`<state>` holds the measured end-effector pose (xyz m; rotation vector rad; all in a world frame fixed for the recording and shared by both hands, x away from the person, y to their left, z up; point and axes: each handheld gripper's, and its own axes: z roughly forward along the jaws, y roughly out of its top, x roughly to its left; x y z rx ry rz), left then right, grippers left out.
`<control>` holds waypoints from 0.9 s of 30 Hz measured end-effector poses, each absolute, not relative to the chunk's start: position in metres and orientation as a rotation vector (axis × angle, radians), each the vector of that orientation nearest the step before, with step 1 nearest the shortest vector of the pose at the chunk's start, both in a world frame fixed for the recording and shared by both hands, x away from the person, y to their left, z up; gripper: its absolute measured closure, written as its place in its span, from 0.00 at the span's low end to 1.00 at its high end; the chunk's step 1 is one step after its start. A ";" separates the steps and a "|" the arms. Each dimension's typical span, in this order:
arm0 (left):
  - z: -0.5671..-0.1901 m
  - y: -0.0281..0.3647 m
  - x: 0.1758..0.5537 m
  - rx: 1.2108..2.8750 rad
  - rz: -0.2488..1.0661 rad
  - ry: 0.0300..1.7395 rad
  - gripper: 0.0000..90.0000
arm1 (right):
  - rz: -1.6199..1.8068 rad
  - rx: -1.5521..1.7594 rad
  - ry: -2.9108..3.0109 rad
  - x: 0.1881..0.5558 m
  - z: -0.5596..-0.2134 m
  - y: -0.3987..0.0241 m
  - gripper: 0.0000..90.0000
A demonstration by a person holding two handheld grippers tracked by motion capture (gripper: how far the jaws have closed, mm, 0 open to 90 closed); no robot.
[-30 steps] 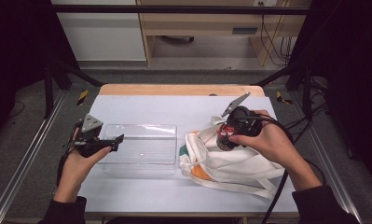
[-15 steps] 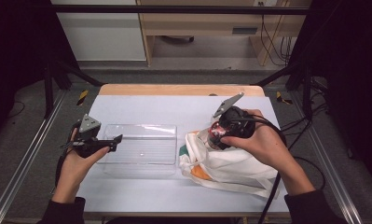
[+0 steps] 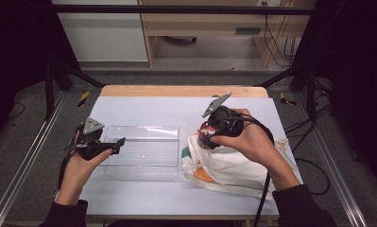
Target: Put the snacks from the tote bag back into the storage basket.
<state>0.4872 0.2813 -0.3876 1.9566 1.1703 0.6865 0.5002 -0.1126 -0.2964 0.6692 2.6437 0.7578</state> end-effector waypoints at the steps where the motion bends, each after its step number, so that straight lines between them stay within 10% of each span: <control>1: -0.387 0.283 0.487 1.959 0.689 1.169 0.07 | 0.760 0.667 2.644 0.501 -0.297 -0.111 0.29; 27: -0.384 0.295 0.487 1.945 0.701 1.191 0.07 | 0.720 0.606 2.677 0.521 -0.301 -0.074 0.29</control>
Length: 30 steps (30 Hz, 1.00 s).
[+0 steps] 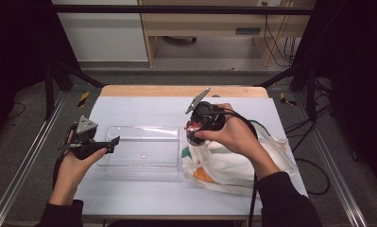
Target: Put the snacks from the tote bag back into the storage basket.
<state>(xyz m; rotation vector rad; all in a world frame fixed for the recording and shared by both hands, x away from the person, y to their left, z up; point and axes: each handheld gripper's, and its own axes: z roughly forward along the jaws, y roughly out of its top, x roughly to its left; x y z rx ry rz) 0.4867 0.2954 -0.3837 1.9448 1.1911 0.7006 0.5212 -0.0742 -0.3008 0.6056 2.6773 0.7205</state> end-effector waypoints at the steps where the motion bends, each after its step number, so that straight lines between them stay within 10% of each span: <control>1: -0.384 0.296 0.487 1.948 0.700 1.191 0.07 | 0.725 0.599 2.677 0.521 -0.301 -0.073 0.29; 30: -0.384 0.298 0.487 1.959 0.695 1.189 0.07 | 0.745 0.469 2.721 0.522 -0.299 -0.044 0.29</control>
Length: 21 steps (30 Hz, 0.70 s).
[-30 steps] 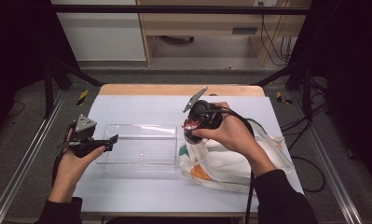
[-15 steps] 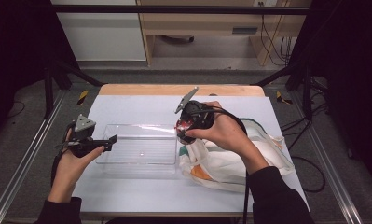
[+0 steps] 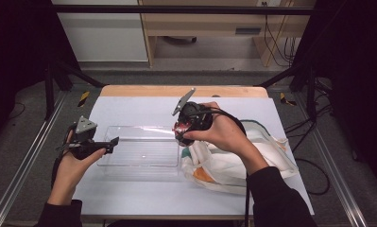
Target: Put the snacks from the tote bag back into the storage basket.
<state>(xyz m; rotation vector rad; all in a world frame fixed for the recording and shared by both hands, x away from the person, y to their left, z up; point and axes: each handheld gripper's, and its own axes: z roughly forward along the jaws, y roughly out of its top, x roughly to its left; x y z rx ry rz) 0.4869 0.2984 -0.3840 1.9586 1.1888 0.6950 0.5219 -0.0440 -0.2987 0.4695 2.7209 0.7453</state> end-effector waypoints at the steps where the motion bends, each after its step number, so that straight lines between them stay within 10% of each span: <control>1: -0.384 0.299 0.487 1.958 0.693 1.190 0.07 | 0.743 0.475 2.721 0.522 -0.299 -0.043 0.29; 21: -0.383 0.305 0.487 1.935 0.689 1.203 0.07 | 0.749 0.425 2.732 0.526 -0.303 -0.024 0.29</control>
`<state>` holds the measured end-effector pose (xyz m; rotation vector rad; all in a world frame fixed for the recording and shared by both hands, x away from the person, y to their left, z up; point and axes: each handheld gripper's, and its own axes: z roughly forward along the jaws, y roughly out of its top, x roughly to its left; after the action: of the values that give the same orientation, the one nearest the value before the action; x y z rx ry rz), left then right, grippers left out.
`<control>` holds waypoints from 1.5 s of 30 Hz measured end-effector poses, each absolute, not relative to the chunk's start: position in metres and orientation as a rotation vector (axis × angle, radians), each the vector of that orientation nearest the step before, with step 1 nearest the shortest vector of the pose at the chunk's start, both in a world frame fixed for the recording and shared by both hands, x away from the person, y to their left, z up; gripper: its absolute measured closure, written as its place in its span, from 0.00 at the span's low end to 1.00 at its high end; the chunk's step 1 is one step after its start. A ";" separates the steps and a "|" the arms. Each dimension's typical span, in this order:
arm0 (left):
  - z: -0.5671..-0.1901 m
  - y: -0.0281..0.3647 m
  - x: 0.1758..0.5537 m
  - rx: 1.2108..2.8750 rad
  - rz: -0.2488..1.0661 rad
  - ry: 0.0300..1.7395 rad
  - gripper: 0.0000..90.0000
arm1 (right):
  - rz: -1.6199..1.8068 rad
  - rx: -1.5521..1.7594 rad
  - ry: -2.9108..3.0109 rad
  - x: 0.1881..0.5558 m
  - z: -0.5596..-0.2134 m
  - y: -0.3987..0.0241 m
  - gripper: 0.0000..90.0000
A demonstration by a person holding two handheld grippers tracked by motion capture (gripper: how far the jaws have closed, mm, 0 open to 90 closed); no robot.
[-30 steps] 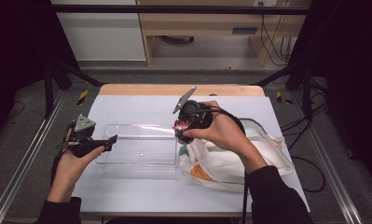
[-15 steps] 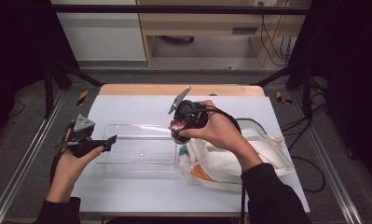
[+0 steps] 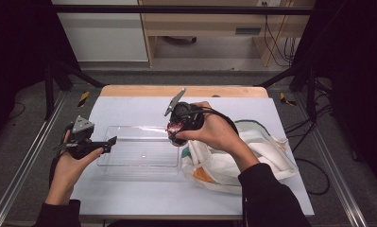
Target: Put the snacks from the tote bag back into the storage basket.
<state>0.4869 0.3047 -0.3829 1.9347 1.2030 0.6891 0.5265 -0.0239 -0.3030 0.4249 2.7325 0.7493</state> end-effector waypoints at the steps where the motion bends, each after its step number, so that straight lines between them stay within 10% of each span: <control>1: -0.383 0.305 0.487 1.933 0.690 1.204 0.07 | 0.746 0.428 2.737 0.526 -0.303 -0.023 0.29; 45: -0.381 0.313 0.486 1.910 0.681 1.220 0.07 | 0.769 0.386 2.753 0.531 -0.313 0.007 0.29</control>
<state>0.4862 0.3132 -0.3813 1.9101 1.2201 0.6810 0.5310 0.0068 -0.3130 0.3855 2.7532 0.7685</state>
